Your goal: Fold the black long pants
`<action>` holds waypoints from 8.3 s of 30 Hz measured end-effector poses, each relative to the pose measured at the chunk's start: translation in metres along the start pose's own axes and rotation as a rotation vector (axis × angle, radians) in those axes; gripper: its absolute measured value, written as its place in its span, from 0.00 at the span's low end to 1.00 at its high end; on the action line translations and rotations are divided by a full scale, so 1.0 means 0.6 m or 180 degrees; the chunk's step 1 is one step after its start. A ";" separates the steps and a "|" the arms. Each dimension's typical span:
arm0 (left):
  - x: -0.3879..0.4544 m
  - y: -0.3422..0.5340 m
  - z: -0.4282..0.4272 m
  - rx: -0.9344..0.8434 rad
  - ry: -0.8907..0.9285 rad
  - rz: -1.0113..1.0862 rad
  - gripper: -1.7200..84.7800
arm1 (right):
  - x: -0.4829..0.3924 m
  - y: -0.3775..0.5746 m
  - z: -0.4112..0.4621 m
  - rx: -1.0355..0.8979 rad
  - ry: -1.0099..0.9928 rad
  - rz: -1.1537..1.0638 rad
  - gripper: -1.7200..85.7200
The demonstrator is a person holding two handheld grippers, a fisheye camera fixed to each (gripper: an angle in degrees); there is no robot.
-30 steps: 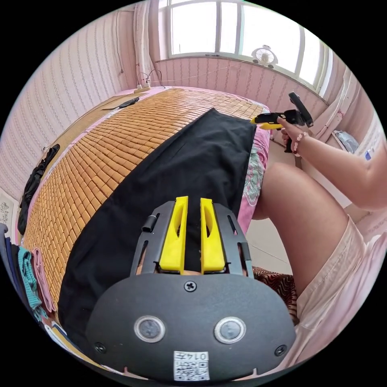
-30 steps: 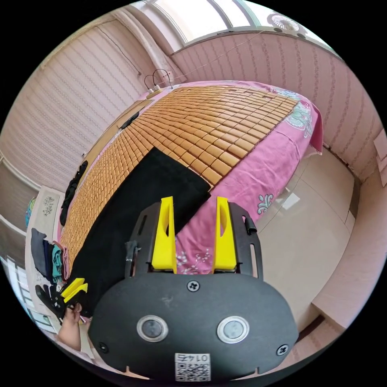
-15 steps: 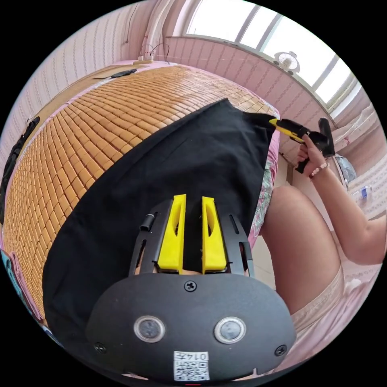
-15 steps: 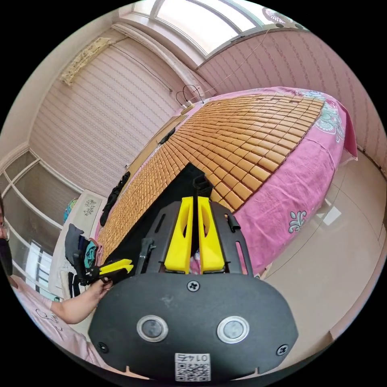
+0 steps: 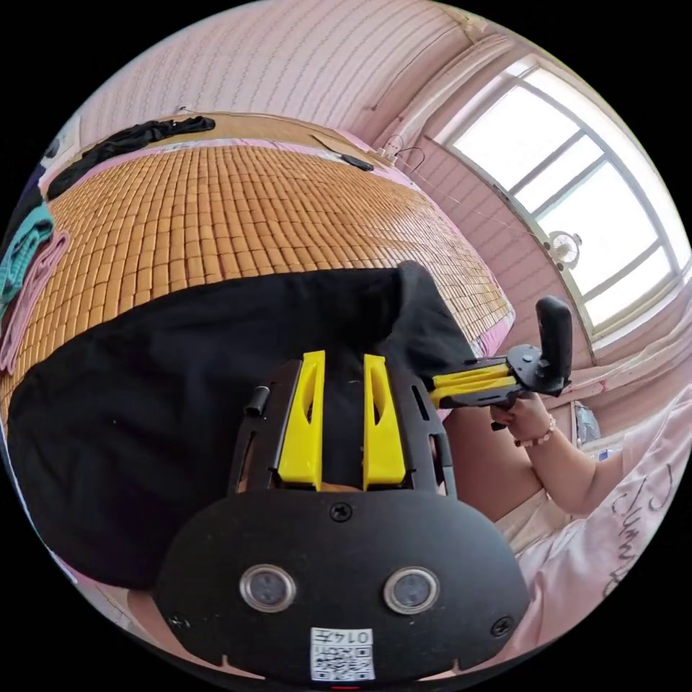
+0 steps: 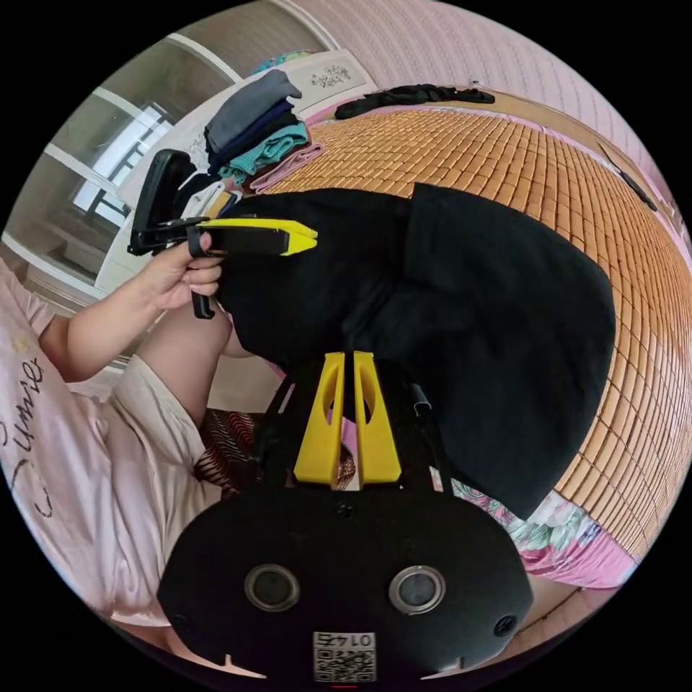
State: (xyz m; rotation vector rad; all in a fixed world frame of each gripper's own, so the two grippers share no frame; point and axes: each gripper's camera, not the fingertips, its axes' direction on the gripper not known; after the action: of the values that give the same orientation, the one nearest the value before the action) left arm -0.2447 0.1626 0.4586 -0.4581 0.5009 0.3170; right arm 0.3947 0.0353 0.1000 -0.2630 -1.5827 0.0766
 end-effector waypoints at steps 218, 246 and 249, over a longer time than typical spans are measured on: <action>0.100 0.463 -0.027 0.0456 -0.0652 0.1931 0.08 | -0.025 -0.300 0.139 0.0160 0.0277 0.0747 0.05; 0.195 0.420 0.050 0.0350 -0.0296 0.1934 0.02 | 0.257 -0.034 0.007 0.1753 -0.2157 0.2426 0.19; 0.203 0.420 0.040 0.0327 -0.0266 0.2003 0.02 | 0.263 -0.035 -0.010 0.1582 -0.1949 0.2443 0.07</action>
State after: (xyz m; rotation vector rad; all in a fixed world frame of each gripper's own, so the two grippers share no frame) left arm -0.2341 0.4106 0.3274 -0.1752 0.5693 0.9068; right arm 0.3970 0.0482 0.2588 -0.4679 -1.9097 1.2242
